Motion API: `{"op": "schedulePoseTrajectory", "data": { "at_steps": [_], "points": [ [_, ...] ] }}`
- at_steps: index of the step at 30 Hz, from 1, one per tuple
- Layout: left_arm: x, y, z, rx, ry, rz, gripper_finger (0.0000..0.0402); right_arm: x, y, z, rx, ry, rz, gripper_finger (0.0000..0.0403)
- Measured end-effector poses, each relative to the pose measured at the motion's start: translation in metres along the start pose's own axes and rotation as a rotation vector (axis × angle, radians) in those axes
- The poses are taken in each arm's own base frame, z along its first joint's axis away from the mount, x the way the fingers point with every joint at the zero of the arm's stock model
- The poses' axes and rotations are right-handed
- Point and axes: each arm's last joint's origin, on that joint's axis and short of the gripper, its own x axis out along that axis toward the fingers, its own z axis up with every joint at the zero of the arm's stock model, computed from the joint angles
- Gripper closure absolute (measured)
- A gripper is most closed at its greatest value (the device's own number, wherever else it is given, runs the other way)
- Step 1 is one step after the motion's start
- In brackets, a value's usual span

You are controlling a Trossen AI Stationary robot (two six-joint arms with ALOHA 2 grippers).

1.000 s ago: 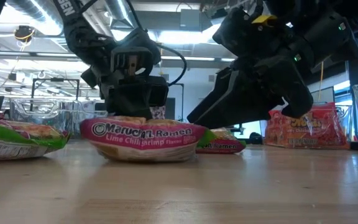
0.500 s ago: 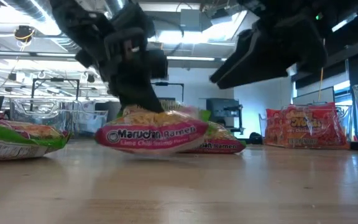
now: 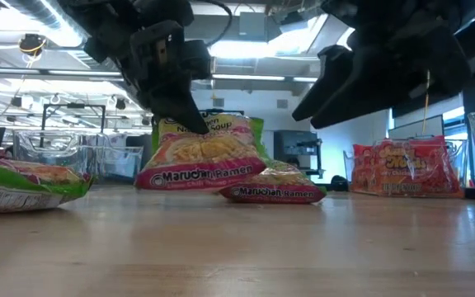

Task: Sort Maruchan noodles
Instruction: Put the green noodle pack into the top left transparent bin

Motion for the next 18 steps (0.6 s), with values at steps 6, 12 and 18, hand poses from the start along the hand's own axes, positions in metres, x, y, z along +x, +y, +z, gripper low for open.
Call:
{"op": "schedulePoseTrajectory", "data": {
  "at_steps": [6,12,18],
  "points": [
    [-0.012,-0.006,0.001,0.011,-0.008,-0.008,0.0401,0.000,0.001,0.001,0.046,-0.012,0.039,0.0182],
    [-0.037,-0.019,0.001,0.040,-0.039,0.043,0.0401,0.000,0.001,0.005,0.065,-0.053,0.057,0.0182],
    [-0.077,-0.026,-0.005,0.073,-0.064,0.176,0.0401,0.001,-0.002,0.006,0.012,-0.056,0.016,0.0182]
  ]
}}
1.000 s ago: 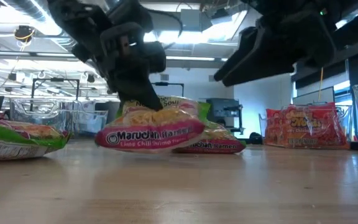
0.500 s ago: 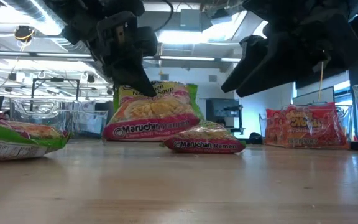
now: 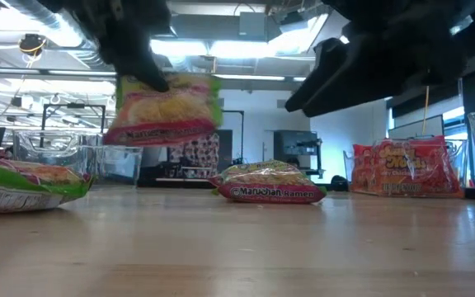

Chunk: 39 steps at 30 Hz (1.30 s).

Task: Sort Maruchan noodles
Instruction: Put the green noodle pack into the top left transparent bin

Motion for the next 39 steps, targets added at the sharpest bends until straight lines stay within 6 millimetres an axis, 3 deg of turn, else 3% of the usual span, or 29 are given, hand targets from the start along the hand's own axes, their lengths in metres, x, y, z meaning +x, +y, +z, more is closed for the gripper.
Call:
{"op": "schedulePoseTrajectory", "data": {
  "at_steps": [7,13,19,25,39],
  "points": [
    [-0.045,0.024,0.000,0.086,-0.076,0.245,0.0401,0.011,-0.029,-0.003,0.012,0.030,-0.096,0.0182],
    [-0.084,0.053,0.019,0.207,-0.152,0.417,0.0401,0.019,-0.050,-0.007,0.039,0.051,-0.047,0.0182],
    [-0.120,0.083,0.046,0.379,-0.001,0.654,0.0401,0.022,-0.059,-0.009,0.053,0.057,-0.035,0.0182],
    [-0.125,0.122,0.050,0.382,0.186,0.793,0.0401,0.025,-0.070,-0.010,0.077,0.057,-0.062,0.0182],
    [-0.107,0.202,0.021,0.206,0.458,0.829,0.0401,0.026,-0.076,-0.008,0.093,0.026,-0.082,0.0182]
  ]
}}
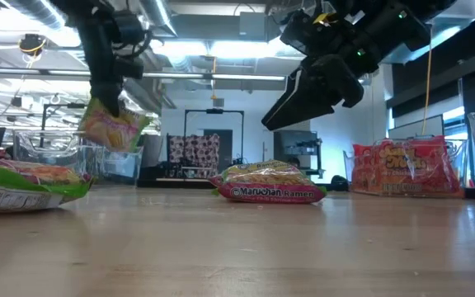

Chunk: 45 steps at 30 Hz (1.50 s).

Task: Sort Maruchan noodles
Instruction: Put the green noodle pack into the top left transparent bin

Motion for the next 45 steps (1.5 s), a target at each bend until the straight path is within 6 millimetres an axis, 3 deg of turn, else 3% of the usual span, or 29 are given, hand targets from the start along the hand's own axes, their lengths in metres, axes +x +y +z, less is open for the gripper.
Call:
{"op": "schedulePoseTrajectory", "data": {
  "at_steps": [18,26,36,45],
  "points": [
    [0.066,0.002,-0.027,-0.074,-0.007,-0.084,0.0401,0.000,0.000,0.000,-0.015,-0.001,0.000,0.0182],
    [0.076,-0.005,-0.032,-0.106,-0.032,-0.053,0.0394,0.000,0.000,0.001,-0.013,-0.008,0.000,0.0182],
    [0.079,-0.006,-0.034,-0.141,-0.009,0.007,0.0301,0.000,0.002,0.001,-0.015,-0.017,0.052,0.0182],
    [0.060,0.006,-0.020,-0.345,-0.051,0.049,0.0264,0.000,0.002,0.001,-0.015,-0.019,0.051,0.0182]
  ]
}}
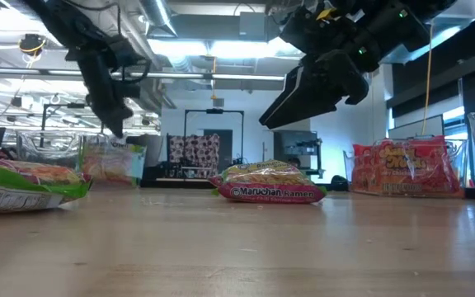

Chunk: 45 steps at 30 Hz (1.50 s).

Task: Sort Maruchan noodles
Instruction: Put the green noodle pack into the top left transparent bin

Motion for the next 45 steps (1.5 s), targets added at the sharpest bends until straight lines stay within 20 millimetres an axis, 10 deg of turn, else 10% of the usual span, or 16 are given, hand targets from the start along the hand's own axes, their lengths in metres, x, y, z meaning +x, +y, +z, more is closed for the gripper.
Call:
{"op": "schedulePoseTrajectory", "data": {
  "at_steps": [20,32,45],
  "points": [
    [-0.095,-0.109,0.012,0.085,-0.234,-0.747,0.0266,0.000,0.001,0.001,0.008,-0.007,0.013,0.0182],
    [-0.151,-0.176,-0.042,-0.100,0.212,-0.836,0.0266,0.000,0.004,0.001,0.101,-0.012,0.114,0.0182],
    [-0.166,-0.219,-0.123,-0.344,0.566,-0.708,0.0266,-0.002,0.010,-0.007,0.390,0.101,0.235,0.0182]
  ]
}}
